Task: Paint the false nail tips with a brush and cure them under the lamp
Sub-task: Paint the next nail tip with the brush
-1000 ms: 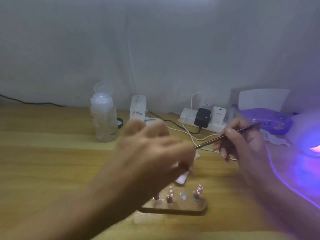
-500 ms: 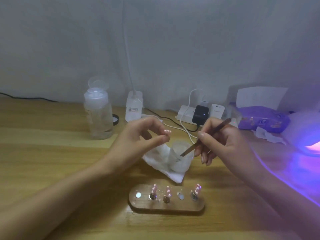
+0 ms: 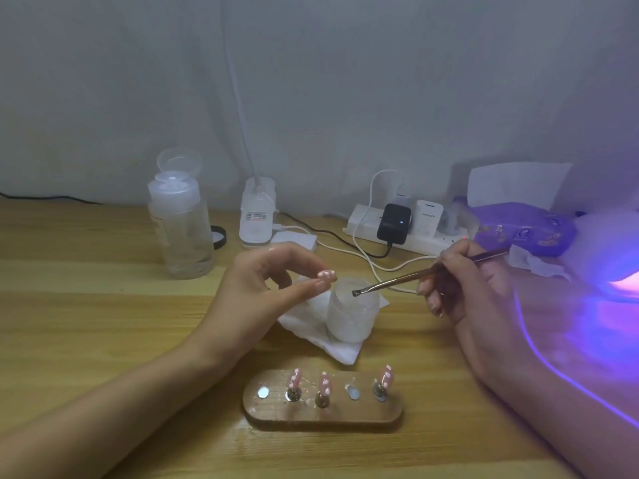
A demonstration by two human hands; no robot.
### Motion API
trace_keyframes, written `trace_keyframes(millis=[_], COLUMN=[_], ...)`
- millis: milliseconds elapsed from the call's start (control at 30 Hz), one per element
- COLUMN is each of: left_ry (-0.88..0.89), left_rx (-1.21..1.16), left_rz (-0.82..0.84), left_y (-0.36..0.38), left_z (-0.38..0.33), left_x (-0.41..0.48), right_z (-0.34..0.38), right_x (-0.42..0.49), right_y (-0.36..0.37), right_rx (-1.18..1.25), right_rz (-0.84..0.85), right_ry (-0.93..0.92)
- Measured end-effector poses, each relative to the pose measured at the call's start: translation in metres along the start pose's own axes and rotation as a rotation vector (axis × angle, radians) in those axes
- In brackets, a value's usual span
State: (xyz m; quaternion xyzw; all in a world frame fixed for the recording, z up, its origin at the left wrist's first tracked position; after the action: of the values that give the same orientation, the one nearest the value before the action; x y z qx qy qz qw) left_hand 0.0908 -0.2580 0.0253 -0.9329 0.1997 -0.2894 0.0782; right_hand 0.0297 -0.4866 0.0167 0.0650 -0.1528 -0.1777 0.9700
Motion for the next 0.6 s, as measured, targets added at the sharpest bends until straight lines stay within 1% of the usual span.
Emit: trace_keyframes(millis=[167, 333, 433, 600], left_ry=[0.004, -0.011, 0.018, 0.012], left_rx=[-0.002, 0.071, 0.087, 0.135], left_rz=[-0.029, -0.026, 0.008, 0.030], left_y=[0.000, 0.000, 0.003, 0.003], left_z=[0.004, 0.011, 0.010, 0.012], left_x=[-0.002, -0.003, -0.004, -0.007], right_z=[-0.007, -0.007, -0.008, -0.004], right_x=[-0.002, -0.002, -0.002, -0.004], right_y=[0.003, -0.001, 0.001, 0.011], right_rx=[0.082, 0.164, 0.120, 0.051], right_rz=[0.000, -0.047, -0.022, 0.054], right_ry=[0.065, 0.096, 0.103, 0.066])
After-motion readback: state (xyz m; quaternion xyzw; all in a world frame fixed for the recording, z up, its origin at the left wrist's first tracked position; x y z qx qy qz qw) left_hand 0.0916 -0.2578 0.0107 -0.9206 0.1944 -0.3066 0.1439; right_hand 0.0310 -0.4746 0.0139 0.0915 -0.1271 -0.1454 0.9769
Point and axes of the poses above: each hand's wrist, its own x-axis towards the middle knuckle, its own y-axis out of the palm, z = x × y, the point moved 8 cm from there along x, towards the middle knuckle, and after that the axes turned 4 degrees about y, right-handed, at the moved point
